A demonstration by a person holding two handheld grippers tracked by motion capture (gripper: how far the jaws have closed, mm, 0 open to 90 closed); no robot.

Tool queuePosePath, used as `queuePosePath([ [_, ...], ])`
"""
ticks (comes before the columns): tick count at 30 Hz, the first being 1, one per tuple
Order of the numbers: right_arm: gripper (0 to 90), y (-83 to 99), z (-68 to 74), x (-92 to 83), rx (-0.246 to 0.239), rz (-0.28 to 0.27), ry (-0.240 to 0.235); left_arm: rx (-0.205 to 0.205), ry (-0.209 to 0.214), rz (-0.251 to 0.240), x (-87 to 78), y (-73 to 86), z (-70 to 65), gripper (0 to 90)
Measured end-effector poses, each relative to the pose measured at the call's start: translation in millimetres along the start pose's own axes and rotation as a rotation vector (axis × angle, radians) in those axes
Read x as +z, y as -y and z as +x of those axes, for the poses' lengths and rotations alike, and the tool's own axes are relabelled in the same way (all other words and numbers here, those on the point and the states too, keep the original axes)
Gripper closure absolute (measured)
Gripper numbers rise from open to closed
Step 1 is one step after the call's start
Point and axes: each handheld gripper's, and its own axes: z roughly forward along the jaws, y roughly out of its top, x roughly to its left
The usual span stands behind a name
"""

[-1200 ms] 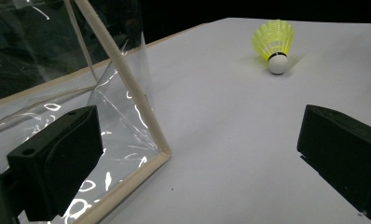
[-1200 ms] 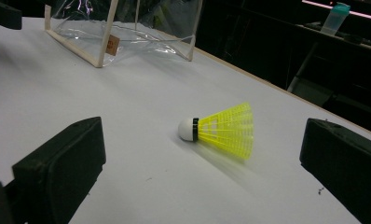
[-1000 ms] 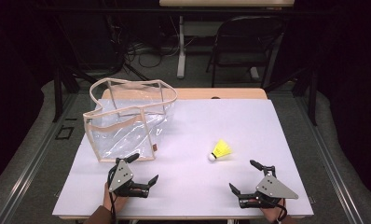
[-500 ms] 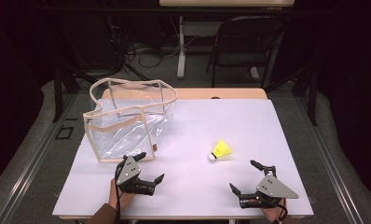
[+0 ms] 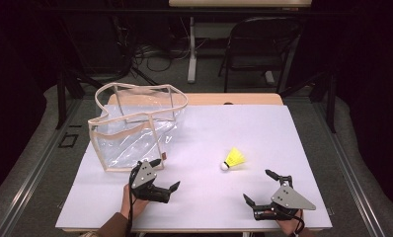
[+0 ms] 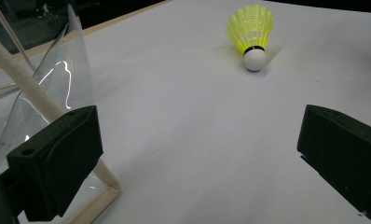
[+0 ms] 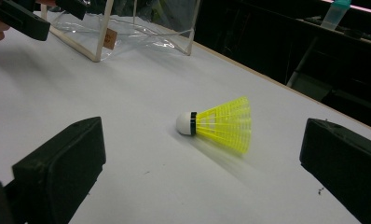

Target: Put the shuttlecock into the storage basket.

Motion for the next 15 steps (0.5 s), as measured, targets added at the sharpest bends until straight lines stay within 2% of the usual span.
queuePosePath([
  [15,0.0,0.8,-0.2,1.6,0.001,0.011,-0.008,0.016,0.026,0.019,16.9,-14.6,-4.1,0.1],
])
